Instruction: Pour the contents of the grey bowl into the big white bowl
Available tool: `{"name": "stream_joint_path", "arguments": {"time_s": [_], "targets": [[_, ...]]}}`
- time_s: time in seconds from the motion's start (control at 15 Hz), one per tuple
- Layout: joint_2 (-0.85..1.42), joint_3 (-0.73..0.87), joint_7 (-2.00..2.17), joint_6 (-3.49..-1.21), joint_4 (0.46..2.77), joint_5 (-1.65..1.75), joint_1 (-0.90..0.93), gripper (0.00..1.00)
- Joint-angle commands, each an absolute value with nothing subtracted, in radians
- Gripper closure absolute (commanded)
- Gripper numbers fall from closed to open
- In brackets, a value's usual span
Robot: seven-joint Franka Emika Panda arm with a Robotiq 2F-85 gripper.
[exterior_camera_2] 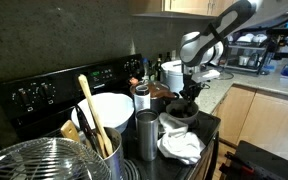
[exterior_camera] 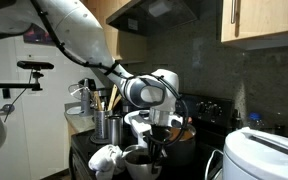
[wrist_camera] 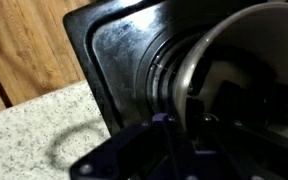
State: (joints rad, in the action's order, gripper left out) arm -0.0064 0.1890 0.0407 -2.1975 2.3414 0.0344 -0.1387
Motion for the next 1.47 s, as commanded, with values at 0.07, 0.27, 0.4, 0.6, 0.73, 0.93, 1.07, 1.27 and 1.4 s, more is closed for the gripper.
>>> {"name": "stream_joint_path", "arguments": {"time_s": [0.07,0.27,0.4,0.6,0.73,0.93,1.07,1.27,1.4], "targets": [[-0.069,0.180,0.016,-2.138,2.352,0.000,-0.148,0.94],[-0.061,0.181,0.021,-2.133,2.357,0.003,-0.149,0.94],[-0.055,0.181,0.027,-2.134,2.356,0.009,-0.151,0.95],[-0.050,0.182,0.029,-2.137,2.357,0.011,-0.152,0.94],[-0.057,0.186,0.011,-2.139,2.363,-0.016,-0.156,0.94],[-0.087,0.200,-0.030,-2.125,2.370,-0.068,-0.170,0.95],[-0.112,0.204,-0.047,-2.116,2.381,-0.077,-0.176,0.95],[-0.137,0.206,-0.062,-2.111,2.402,-0.091,-0.180,0.95],[-0.142,0.207,-0.078,-2.112,2.417,-0.110,-0.180,0.95]]}}
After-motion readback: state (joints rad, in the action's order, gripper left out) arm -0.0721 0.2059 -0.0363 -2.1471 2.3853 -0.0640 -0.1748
